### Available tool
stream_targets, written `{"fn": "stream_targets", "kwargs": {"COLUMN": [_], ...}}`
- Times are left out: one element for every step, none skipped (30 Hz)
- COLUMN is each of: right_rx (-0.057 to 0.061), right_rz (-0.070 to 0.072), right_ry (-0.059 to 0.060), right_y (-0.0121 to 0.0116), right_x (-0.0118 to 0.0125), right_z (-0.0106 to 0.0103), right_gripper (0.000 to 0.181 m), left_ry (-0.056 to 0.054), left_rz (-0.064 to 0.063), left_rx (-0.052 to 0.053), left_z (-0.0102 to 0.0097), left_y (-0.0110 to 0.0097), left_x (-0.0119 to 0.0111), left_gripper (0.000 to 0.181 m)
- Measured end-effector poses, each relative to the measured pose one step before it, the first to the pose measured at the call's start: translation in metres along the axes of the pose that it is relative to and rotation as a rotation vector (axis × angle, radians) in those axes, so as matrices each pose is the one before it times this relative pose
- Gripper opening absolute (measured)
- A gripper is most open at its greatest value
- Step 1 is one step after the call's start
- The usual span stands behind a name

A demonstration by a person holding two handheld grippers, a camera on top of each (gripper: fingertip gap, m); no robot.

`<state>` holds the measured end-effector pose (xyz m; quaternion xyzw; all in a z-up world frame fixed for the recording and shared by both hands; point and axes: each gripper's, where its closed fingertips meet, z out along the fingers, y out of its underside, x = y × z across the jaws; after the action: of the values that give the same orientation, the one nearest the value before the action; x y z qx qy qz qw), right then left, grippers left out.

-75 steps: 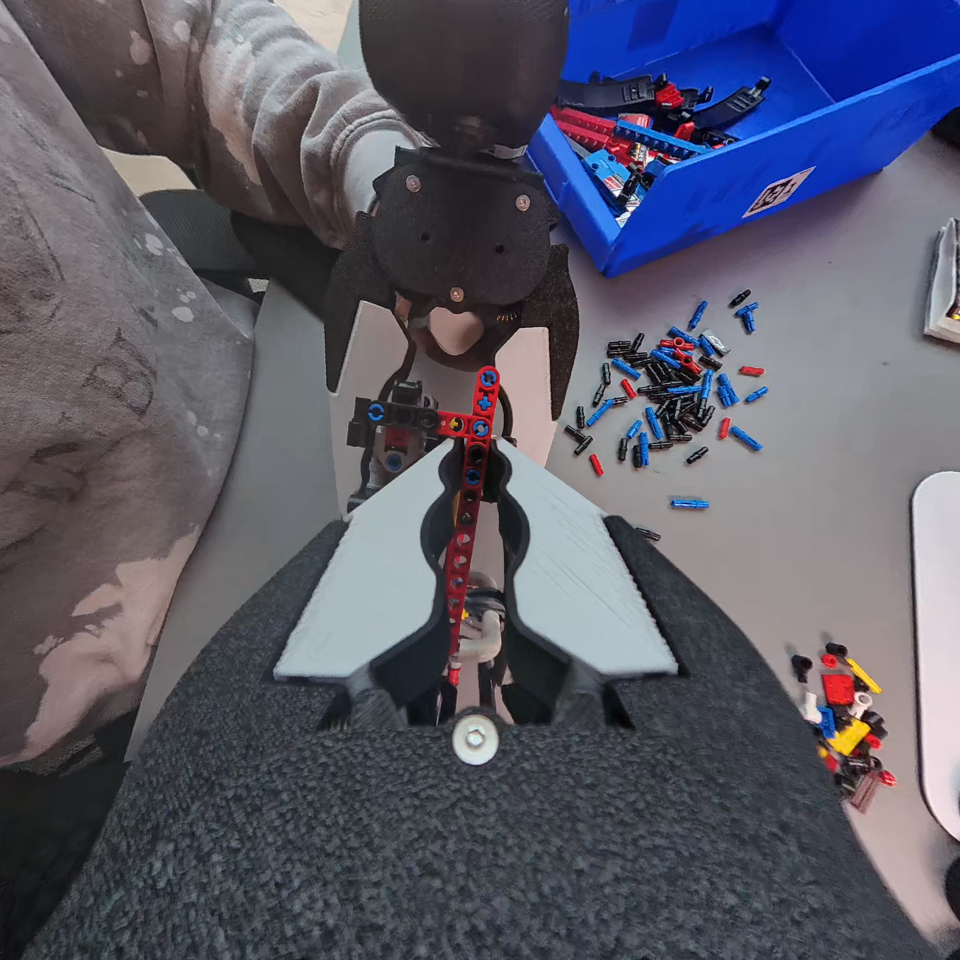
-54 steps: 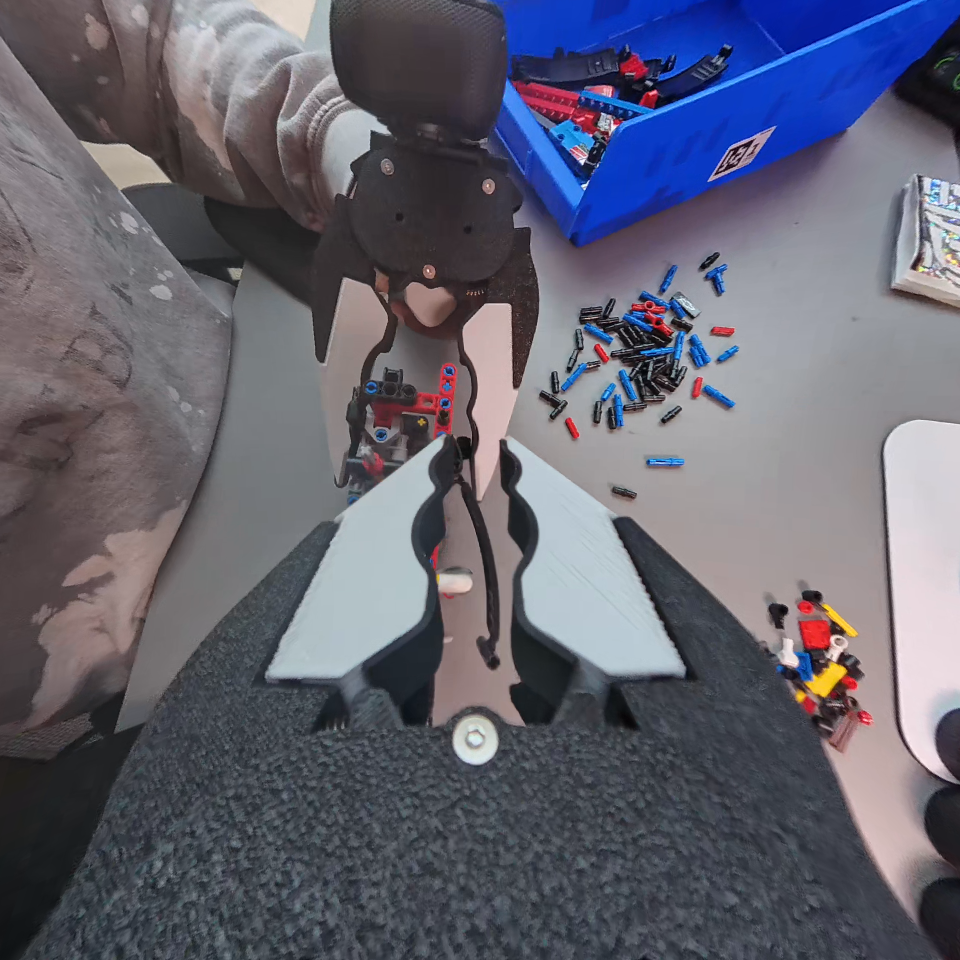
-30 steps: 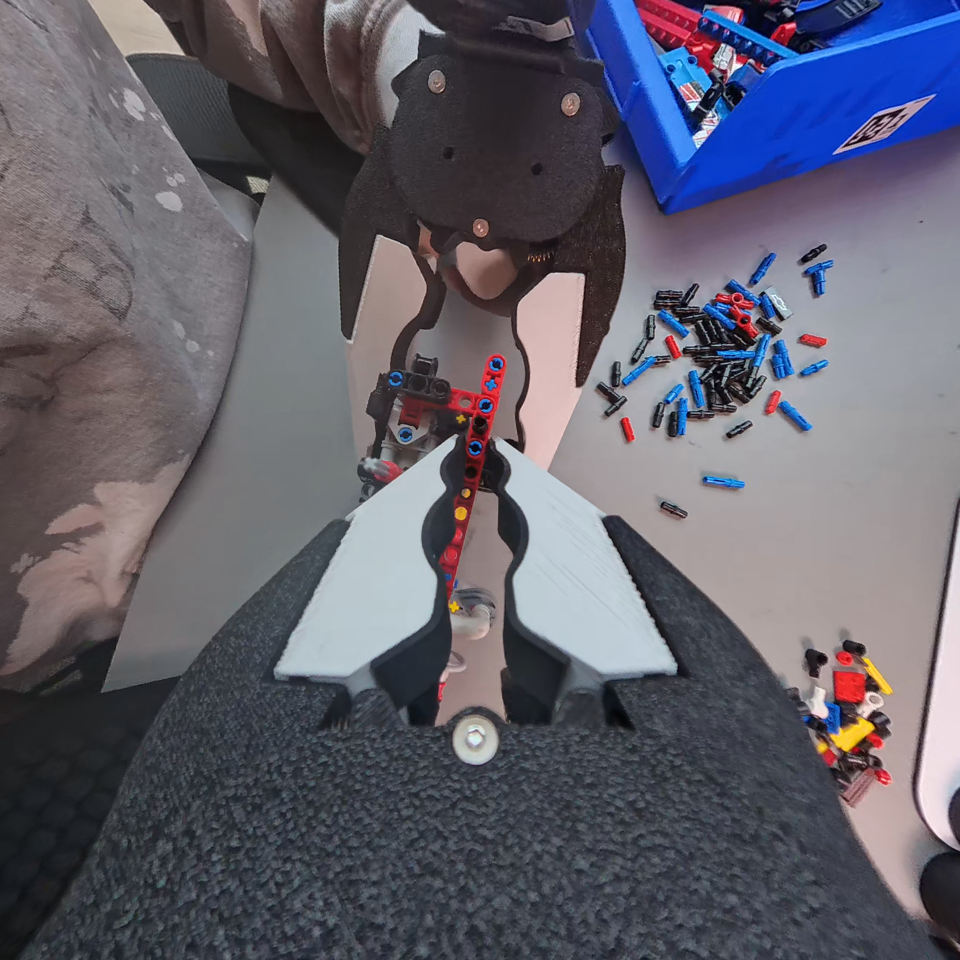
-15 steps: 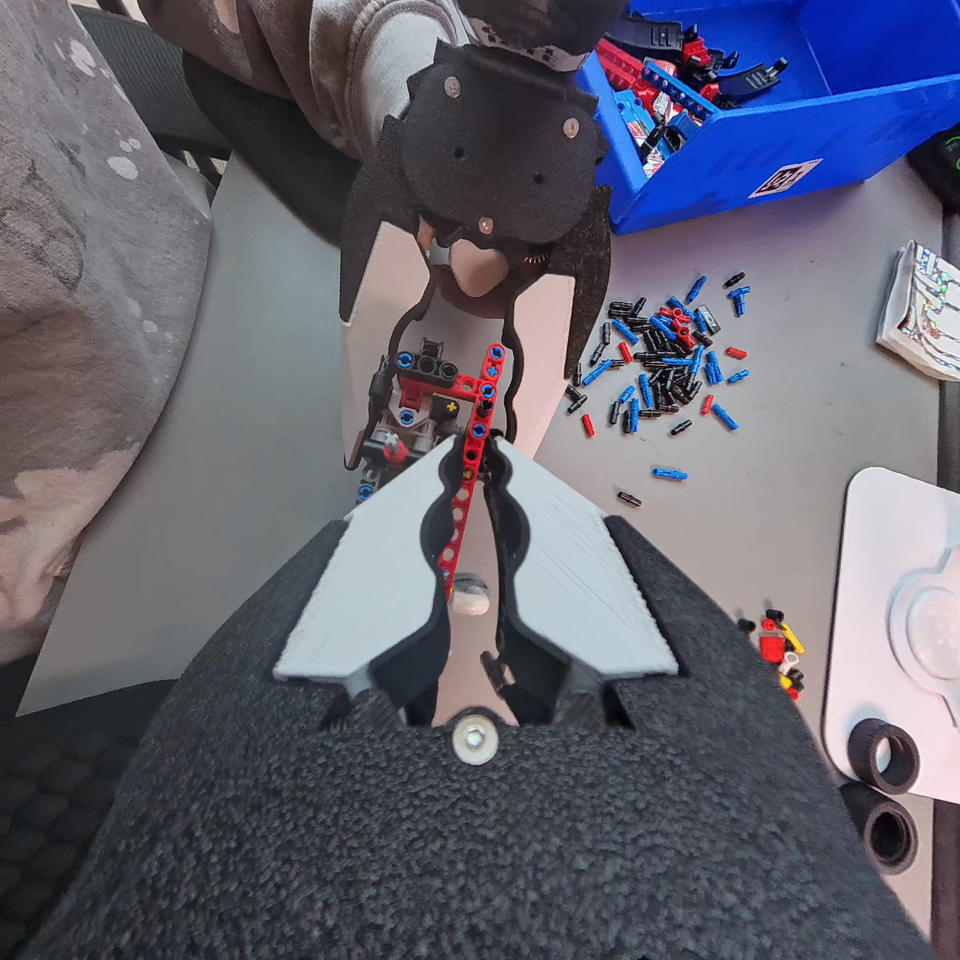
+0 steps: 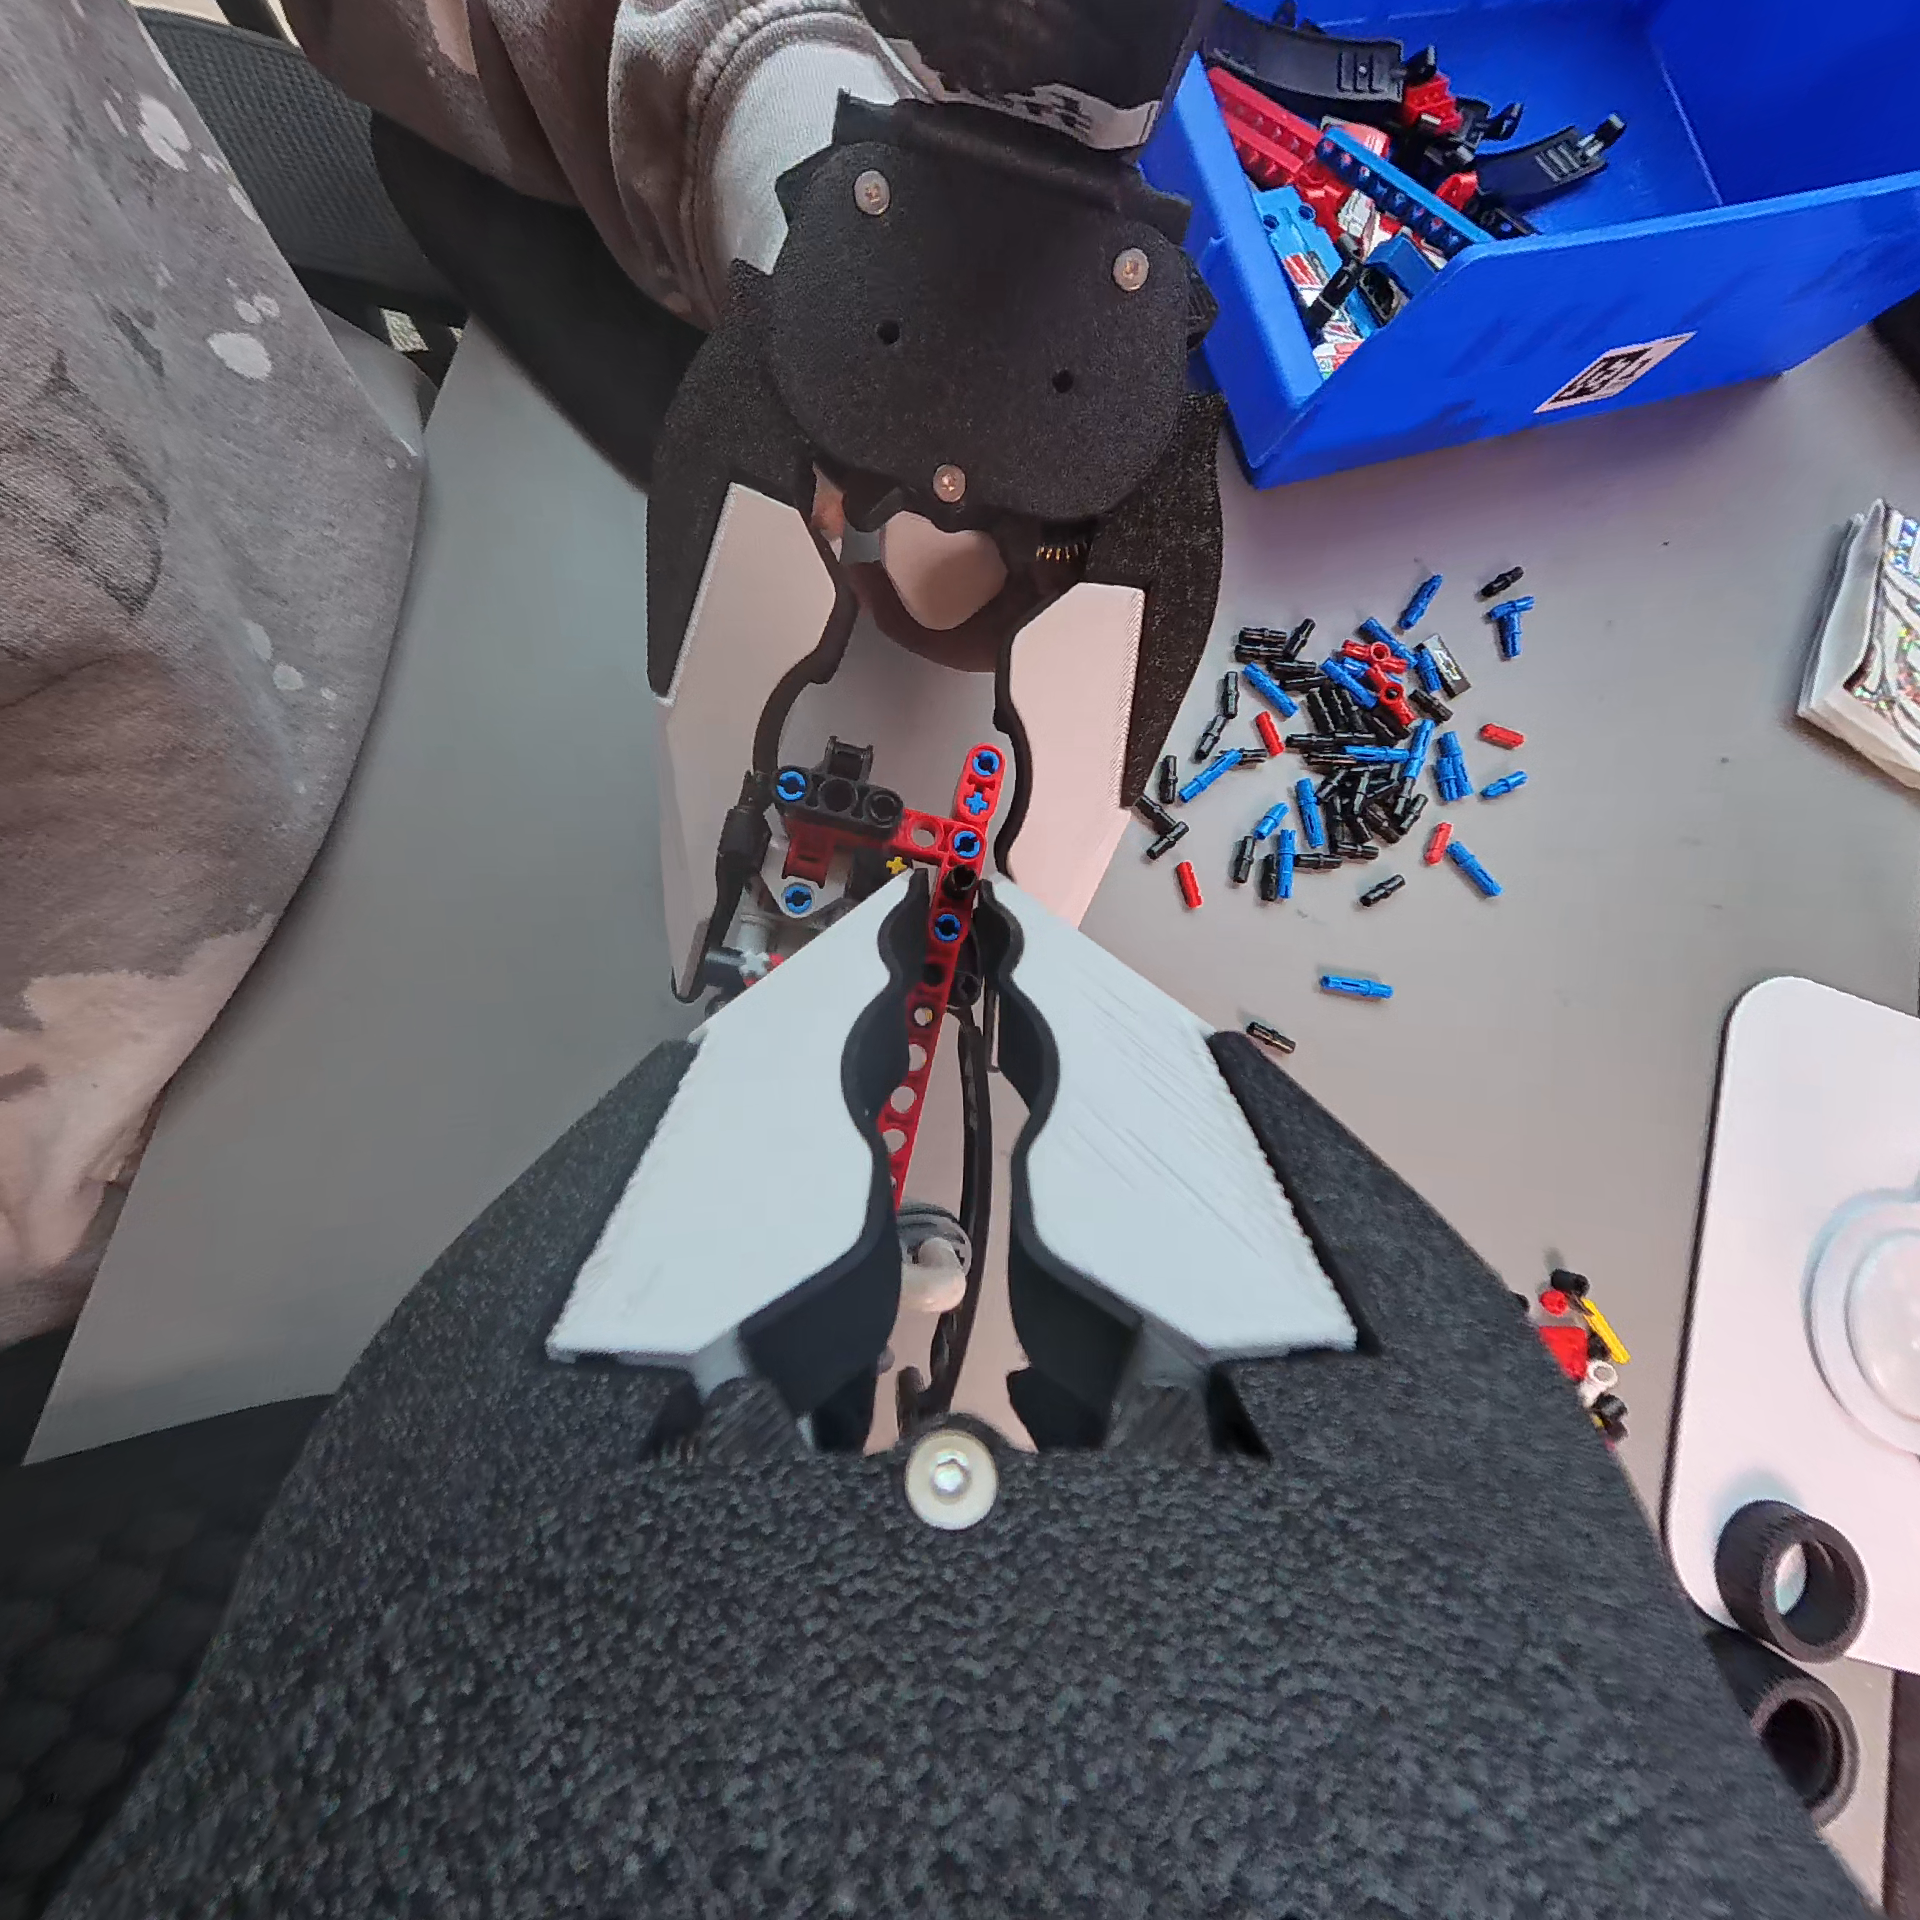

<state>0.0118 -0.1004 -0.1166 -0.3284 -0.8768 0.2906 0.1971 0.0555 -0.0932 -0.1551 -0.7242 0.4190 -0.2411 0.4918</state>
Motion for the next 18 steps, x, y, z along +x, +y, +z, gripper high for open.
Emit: {"fn": "stream_targets", "kwargs": {"right_rx": [0.0007,0.0017,-0.0019,0.0001,0.0059,0.0087,0.0147,0.0103,0.0080,0.0019,-0.0003,-0.0013,-0.0009,0.0001,0.0016,0.0049,0.0037,0.0001], "right_rz": [0.0052,0.0073,0.0076,0.0092,0.0093,0.0065,0.0053,-0.0003,-0.0039,0.0000,-0.0004,-0.0034,-0.0035,-0.0030,-0.0006,0.0009,0.0002,-0.0027], "right_ry": [-0.0015,-0.0001,0.0050,0.0007,-0.0045,0.0025,0.0021,-0.0026,-0.0010,-0.0083,-0.0086,-0.0058,-0.0041,0.0002,-0.0010,-0.0097,-0.0072,-0.0005], "right_y": [0.00022,0.00018,0.00114,0.00134,0.00095,0.00080,-0.00021,0.00002,-0.00011,0.00011,-0.00004,0.00027,0.00037,0.00059,0.00039,-0.00022,-0.00036,-0.00017], "right_x": [0.00018,0.00053,0.00151,0.00079,-0.00039,0.00029,-0.00017,-0.00096,-0.00070,-0.00148,-0.00127,-0.00104,-0.00108,-0.00049,-0.00033,-0.00155,-0.00137,-0.00039], "right_z": [0.00007,-0.00016,-0.00022,-0.00036,-0.00042,-0.00028,-0.00051,-0.00032,-0.00025,-0.00042,-0.00052,-0.00052,-0.00054,-0.00039,-0.00036,-0.00040,-0.00008,0.00037], "right_gripper": [0.009,0.008,0.008,0.008,0.008,0.008,0.007,0.007,0.007,0.007,0.007,0.007,0.007,0.007,0.007,0.007,0.007,0.007], "left_ry": [-0.0021,-0.0059,-0.0165,-0.0209,-0.0154,-0.0075,0.0000,0.0069,0.0143,0.0194,0.0256,0.0302,0.0371,0.0203,-0.0018,-0.0038,-0.0119,-0.0210], "left_rz": [-0.0004,0.0049,0.0146,0.0200,0.0117,-0.0001,-0.0078,-0.0109,-0.0122,-0.0164,-0.0211,-0.0293,-0.0347,-0.0286,-0.0148,-0.0101,-0.0115,-0.0086], "left_rx": [-0.0045,-0.0082,-0.0067,0.0020,0.0092,0.0145,0.0165,0.0094,0.0035,0.0045,0.0119,0.0202,0.0172,0.0158,0.0273,0.0259,0.0125,0.0007], "left_z": [-0.00008,-0.00082,-0.00193,-0.00344,-0.00450,-0.00437,-0.00366,-0.00235,-0.00180,-0.00229,-0.00370,-0.00468,-0.00516,-0.00503,-0.00450,-0.00309,-0.00099,0.00125], "left_y": [0.00019,0.00022,-0.00048,-0.00164,-0.00224,-0.00187,-0.00115,0.00042,0.00088,-0.00005,-0.00153,-0.00247,-0.00188,-0.00139,-0.00301,-0.00284,-0.00156,0.00001], "left_x": [-0.00016,-0.00053,-0.00120,-0.00139,-0.00087,-0.00022,0.00046,0.00111,0.00162,0.00144,0.00153,0.00143,0.00199,-0.00026,-0.00241,-0.00192,-0.00285,-0.00354], "left_gripper": [0.066,0.066,0.066,0.065,0.067,0.066,0.062,0.058,0.056,0.054,0.052,0.050,0.048,0.044,0.037,0.029,0.021,0.016]}}
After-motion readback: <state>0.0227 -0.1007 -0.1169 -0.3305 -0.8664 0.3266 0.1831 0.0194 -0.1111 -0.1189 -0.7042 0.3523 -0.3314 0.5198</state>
